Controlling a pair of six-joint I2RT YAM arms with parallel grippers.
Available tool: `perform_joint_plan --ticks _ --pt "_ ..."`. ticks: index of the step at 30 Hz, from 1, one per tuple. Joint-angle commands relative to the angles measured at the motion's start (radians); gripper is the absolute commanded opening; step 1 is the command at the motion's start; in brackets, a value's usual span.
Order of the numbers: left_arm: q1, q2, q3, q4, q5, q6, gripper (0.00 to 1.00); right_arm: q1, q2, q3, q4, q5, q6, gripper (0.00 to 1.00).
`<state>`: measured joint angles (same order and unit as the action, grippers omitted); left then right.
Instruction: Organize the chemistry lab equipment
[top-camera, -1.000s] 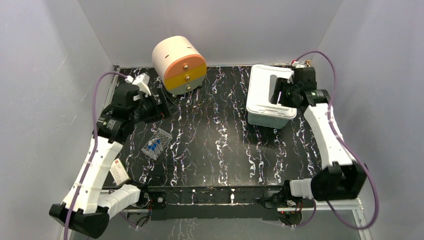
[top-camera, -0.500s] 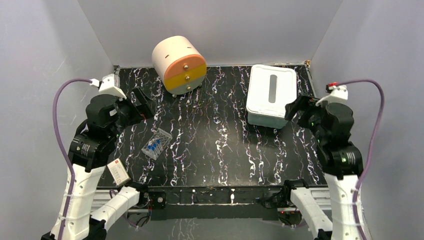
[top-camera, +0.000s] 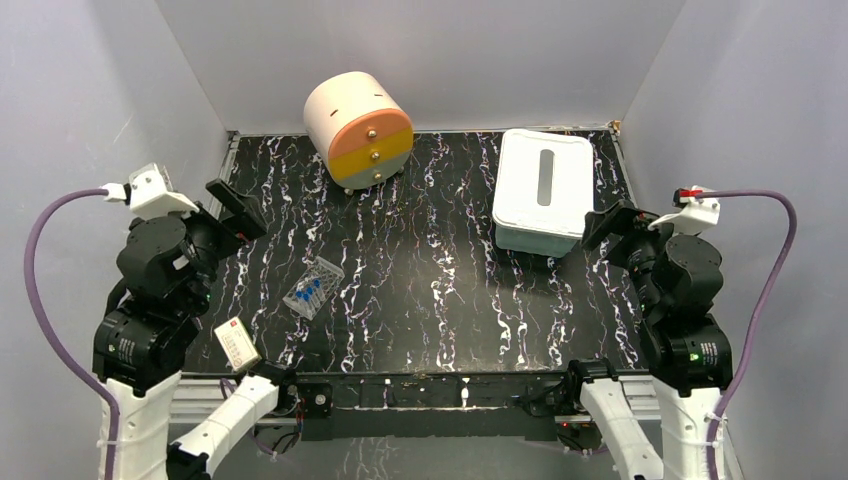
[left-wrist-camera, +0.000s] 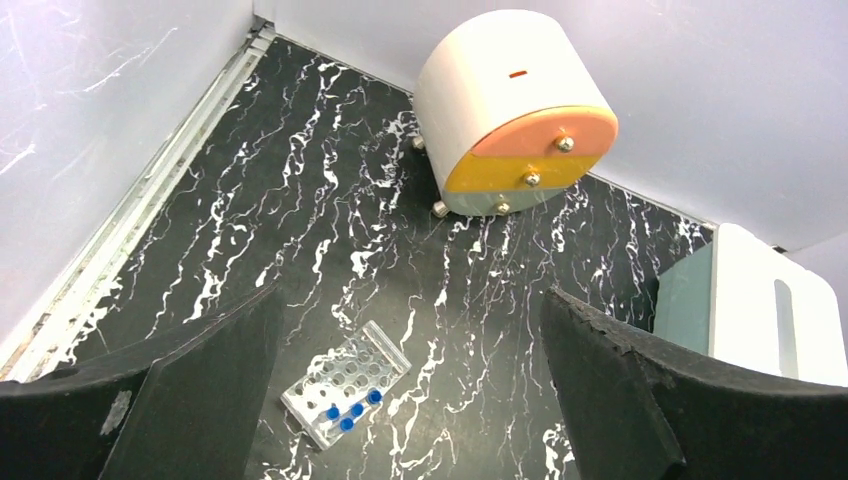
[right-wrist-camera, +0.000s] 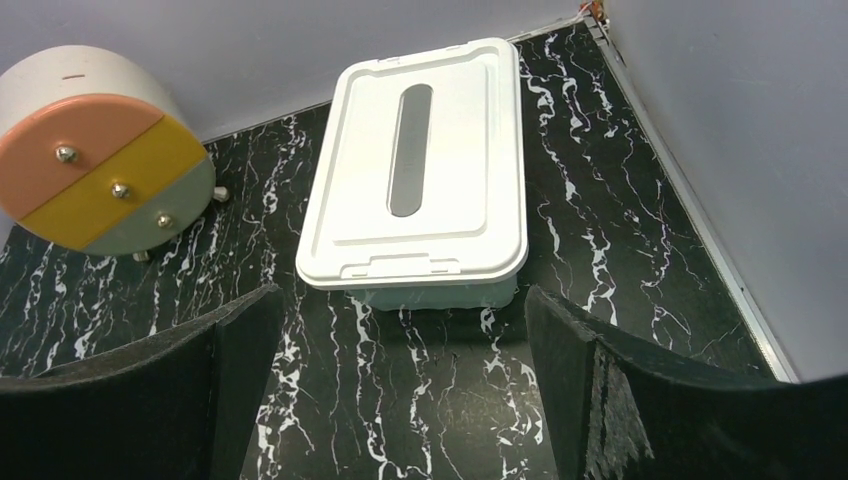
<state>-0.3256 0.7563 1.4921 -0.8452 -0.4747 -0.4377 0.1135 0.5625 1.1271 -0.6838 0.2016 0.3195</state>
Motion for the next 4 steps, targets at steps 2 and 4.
perform_joint_plan --ticks 2,4 --pt "-0.009 0.014 0.01 -0.01 -0.058 0.025 0.98 0.001 -0.012 -0.004 0.066 0.023 0.009 0.99" --pt "-0.01 0.011 0.005 -0.003 -0.049 0.024 0.98 0.001 -0.011 -0.006 0.066 0.025 0.008 0.99"
